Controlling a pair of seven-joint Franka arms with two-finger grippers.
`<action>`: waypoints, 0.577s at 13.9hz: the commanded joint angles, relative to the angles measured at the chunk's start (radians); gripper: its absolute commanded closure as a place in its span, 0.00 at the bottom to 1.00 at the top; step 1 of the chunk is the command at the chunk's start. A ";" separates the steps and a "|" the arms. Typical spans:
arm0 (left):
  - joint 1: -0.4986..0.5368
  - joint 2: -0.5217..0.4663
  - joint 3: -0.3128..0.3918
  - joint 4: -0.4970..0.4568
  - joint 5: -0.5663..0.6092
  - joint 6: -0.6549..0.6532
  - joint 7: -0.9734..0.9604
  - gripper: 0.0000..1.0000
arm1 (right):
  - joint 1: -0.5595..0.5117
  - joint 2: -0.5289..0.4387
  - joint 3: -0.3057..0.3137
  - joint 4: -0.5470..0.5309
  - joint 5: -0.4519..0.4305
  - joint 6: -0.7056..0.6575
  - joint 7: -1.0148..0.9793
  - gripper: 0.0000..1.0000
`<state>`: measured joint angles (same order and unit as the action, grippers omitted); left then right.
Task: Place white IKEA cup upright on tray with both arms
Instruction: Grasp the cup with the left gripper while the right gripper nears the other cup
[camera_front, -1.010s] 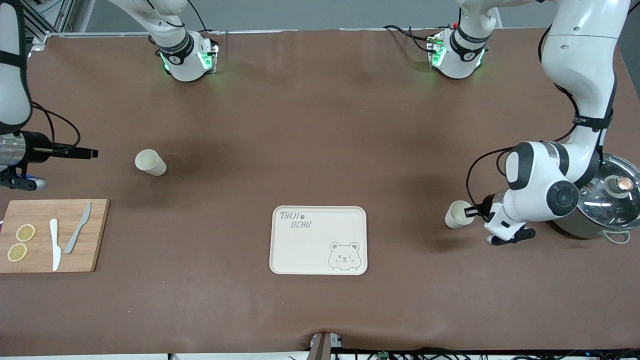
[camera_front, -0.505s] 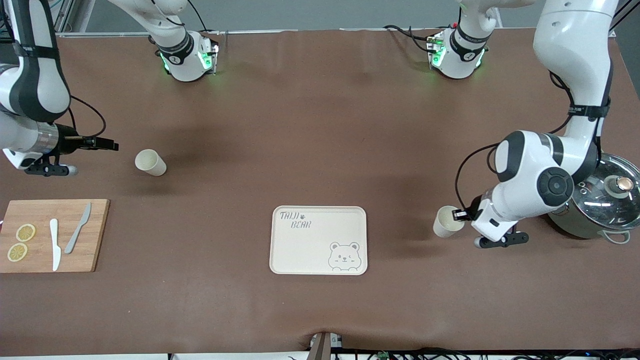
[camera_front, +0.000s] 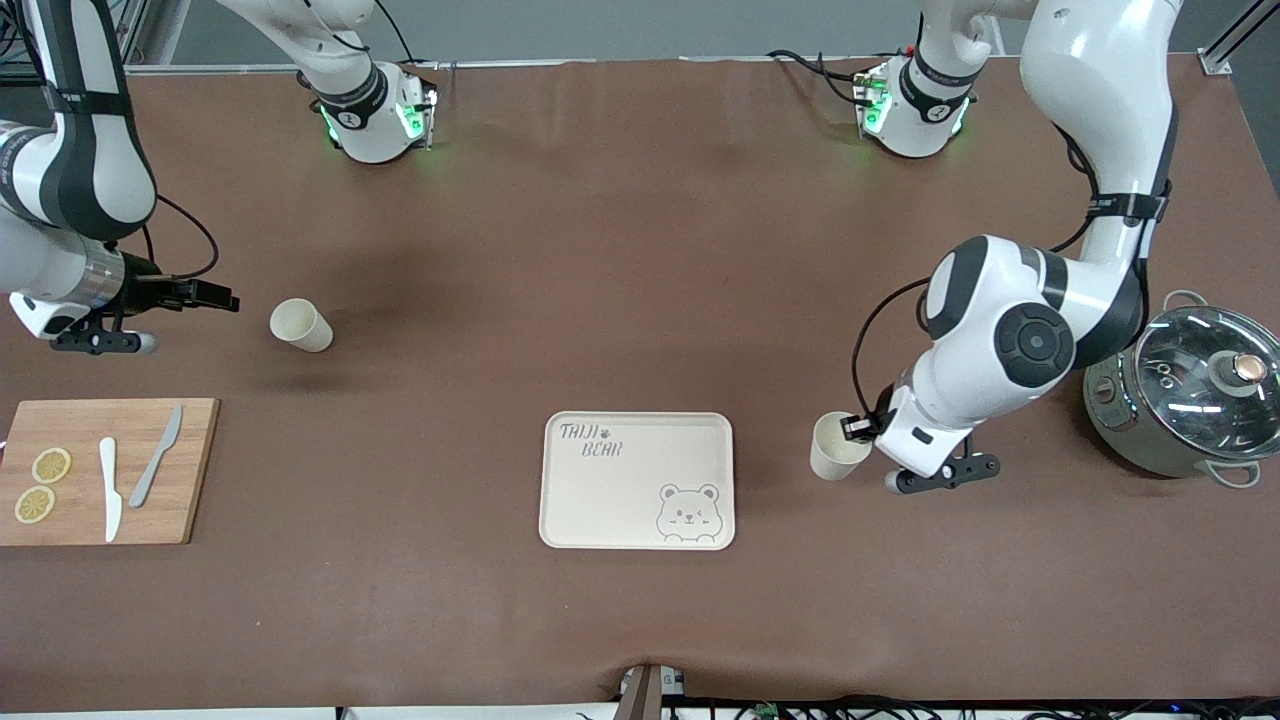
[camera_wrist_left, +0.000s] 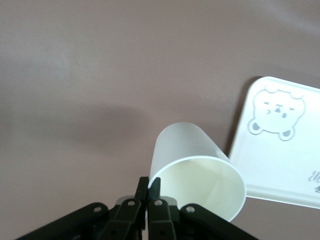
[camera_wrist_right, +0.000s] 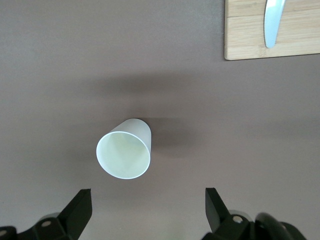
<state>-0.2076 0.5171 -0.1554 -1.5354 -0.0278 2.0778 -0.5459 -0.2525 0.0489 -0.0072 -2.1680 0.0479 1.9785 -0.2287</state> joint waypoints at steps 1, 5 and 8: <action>-0.062 0.052 0.005 0.072 -0.018 -0.019 -0.115 1.00 | 0.004 0.022 0.006 -0.001 0.018 0.020 -0.017 0.00; -0.137 0.136 0.005 0.150 -0.018 -0.019 -0.305 1.00 | -0.001 0.069 0.006 -0.047 0.018 0.083 -0.027 0.00; -0.171 0.208 0.005 0.207 -0.018 0.007 -0.376 1.00 | 0.010 0.072 0.006 -0.148 0.020 0.297 -0.027 0.00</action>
<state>-0.3651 0.6576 -0.1559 -1.4096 -0.0280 2.0819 -0.8893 -0.2462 0.1316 -0.0027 -2.2501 0.0484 2.1626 -0.2349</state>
